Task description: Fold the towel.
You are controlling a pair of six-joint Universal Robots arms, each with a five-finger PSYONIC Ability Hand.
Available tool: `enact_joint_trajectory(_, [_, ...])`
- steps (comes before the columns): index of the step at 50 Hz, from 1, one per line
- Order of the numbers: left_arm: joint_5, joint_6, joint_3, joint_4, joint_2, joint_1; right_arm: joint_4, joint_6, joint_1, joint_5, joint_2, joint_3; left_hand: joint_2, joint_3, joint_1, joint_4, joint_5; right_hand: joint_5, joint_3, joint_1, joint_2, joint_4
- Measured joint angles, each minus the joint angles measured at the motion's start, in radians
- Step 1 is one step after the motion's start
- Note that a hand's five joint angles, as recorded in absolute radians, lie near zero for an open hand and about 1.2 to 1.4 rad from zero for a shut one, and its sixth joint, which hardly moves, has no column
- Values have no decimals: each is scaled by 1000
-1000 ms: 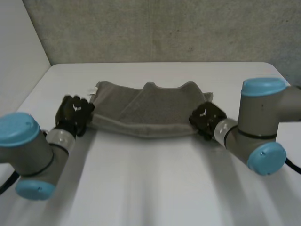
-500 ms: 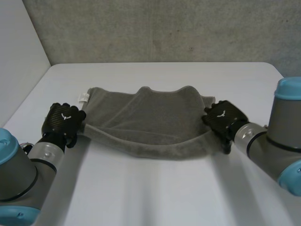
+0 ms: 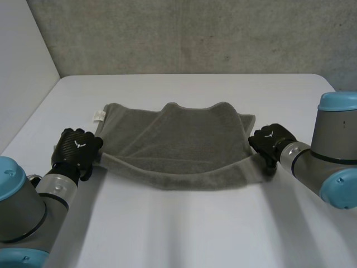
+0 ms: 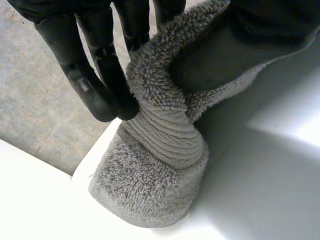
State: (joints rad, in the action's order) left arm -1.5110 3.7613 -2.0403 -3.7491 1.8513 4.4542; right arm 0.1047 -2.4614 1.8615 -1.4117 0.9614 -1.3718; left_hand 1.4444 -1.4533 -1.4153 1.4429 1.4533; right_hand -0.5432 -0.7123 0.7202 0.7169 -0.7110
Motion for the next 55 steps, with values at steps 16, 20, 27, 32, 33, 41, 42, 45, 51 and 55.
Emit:
enact_joint_trajectory(16, [4, -1, 7, 77, -74, 14, 29, -89, -84, 56, 142, -105, -879, 891, 843, -872, -906, -568, -613, 473, 607, -617])
enact_joint_trajectory(20, [24, -5, 15, 138, -119, 55, -6, -101, -133, 89, 184, -174, -904, 917, 869, -892, -934, -568, -614, 473, 607, -617])
enact_joint_trajectory(27, [97, -9, 22, 187, -142, 132, -150, -106, -197, 104, 221, -282, -904, 917, 869, -892, -934, -568, -614, 473, 607, -617])
enact_joint_trajectory(32, [132, -8, 26, 188, -104, 156, -223, -110, -208, 106, 226, -320, -904, 917, 869, -892, -934, -568, -614, 473, 607, -617])
enact_joint_trajectory(33, [134, -8, 27, 187, -98, 158, -229, -111, -209, 106, 225, -323, -904, 917, 869, -892, -934, -568, -614, 473, 607, -617])
enact_joint_trajectory(41, [142, -2, 39, 198, -38, 156, -266, -116, -209, 108, 221, -354, -904, 917, 869, -892, -932, -568, -614, 473, 607, -617])
enact_joint_trajectory(42, [142, -2, 39, 202, -37, 155, -268, -116, -208, 108, 221, -356, -904, 917, 869, -892, -932, -568, -614, 473, 607, -617])
enact_joint_trajectory(45, [143, 0, 35, 228, -35, 148, -275, -116, -208, 107, 219, -366, -904, 917, 869, -892, -932, -568, -614, 473, 607, -617])
enact_joint_trajectory(51, [166, 2, 33, 309, -44, 140, -281, -113, -207, 107, 217, -375, -904, 917, 869, -892, -931, -568, -614, 473, 607, -617])
enact_joint_trajectory(55, [187, 3, 36, 351, -46, 141, -282, -112, -205, 106, 215, -376, -904, 916, 869, -892, -928, -568, -618, 473, 607, -617])
